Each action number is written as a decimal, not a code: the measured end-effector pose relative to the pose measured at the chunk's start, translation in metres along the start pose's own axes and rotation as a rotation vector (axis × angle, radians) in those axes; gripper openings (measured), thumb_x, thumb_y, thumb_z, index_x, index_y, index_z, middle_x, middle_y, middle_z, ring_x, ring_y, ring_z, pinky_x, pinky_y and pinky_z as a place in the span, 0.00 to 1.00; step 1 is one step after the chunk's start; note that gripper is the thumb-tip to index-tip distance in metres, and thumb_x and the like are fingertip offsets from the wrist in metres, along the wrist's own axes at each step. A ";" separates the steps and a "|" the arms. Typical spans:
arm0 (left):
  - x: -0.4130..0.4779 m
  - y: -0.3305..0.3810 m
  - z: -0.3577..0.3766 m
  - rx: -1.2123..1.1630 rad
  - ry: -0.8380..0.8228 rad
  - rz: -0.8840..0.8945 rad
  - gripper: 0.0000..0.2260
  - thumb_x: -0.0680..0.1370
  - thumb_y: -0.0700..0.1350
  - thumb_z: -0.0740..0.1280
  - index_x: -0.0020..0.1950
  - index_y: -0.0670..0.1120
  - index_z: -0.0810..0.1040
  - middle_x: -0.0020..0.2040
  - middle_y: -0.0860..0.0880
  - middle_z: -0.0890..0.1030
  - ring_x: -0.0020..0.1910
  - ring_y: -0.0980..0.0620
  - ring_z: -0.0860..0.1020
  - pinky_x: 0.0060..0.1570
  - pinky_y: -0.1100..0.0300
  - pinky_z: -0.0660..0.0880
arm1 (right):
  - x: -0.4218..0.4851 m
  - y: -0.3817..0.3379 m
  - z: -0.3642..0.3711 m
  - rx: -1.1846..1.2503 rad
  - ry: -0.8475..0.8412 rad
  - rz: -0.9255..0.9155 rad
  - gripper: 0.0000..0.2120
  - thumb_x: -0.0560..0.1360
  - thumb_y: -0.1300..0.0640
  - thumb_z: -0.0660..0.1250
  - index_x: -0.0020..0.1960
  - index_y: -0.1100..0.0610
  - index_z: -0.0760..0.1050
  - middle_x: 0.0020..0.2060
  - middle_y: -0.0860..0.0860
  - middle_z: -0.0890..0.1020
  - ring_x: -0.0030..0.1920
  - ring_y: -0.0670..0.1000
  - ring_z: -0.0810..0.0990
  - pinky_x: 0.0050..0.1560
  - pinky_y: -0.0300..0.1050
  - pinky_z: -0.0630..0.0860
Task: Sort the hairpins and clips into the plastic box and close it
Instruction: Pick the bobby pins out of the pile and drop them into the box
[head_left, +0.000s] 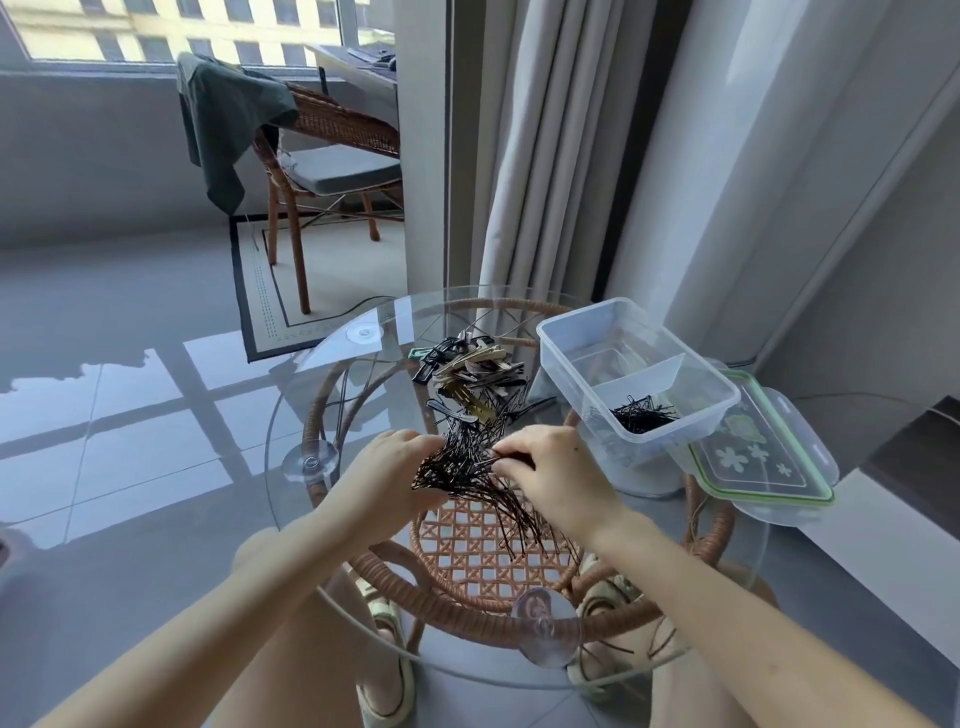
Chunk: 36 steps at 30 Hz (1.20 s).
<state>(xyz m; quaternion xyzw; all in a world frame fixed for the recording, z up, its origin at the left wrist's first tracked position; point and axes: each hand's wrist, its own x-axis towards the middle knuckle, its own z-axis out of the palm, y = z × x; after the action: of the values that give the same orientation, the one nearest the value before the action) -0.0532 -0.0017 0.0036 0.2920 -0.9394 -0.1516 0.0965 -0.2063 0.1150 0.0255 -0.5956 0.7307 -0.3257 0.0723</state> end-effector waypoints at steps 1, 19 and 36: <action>0.002 0.001 0.001 0.001 -0.001 -0.001 0.29 0.71 0.52 0.70 0.69 0.49 0.67 0.64 0.48 0.75 0.63 0.50 0.71 0.65 0.57 0.67 | 0.002 -0.001 -0.007 0.029 -0.006 0.025 0.09 0.71 0.59 0.71 0.51 0.59 0.81 0.45 0.53 0.85 0.44 0.46 0.81 0.51 0.37 0.75; 0.029 0.027 -0.012 0.238 -0.217 0.199 0.18 0.76 0.42 0.65 0.64 0.55 0.71 0.55 0.48 0.74 0.51 0.53 0.73 0.44 0.65 0.68 | 0.067 0.058 -0.144 -0.363 -0.512 0.291 0.02 0.68 0.61 0.71 0.40 0.58 0.82 0.29 0.49 0.82 0.23 0.39 0.74 0.28 0.36 0.71; 0.025 0.029 -0.043 0.085 -0.124 0.128 0.13 0.73 0.43 0.68 0.57 0.52 0.80 0.50 0.53 0.84 0.42 0.58 0.81 0.44 0.75 0.72 | -0.024 0.012 -0.078 -0.298 -0.354 0.028 0.31 0.66 0.38 0.70 0.64 0.52 0.71 0.55 0.47 0.78 0.51 0.45 0.74 0.52 0.36 0.69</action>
<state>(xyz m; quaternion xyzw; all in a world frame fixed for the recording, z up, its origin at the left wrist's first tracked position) -0.0766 -0.0030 0.0559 0.2253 -0.9659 -0.1230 0.0353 -0.2477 0.1679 0.0727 -0.6375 0.7547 -0.1035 0.1151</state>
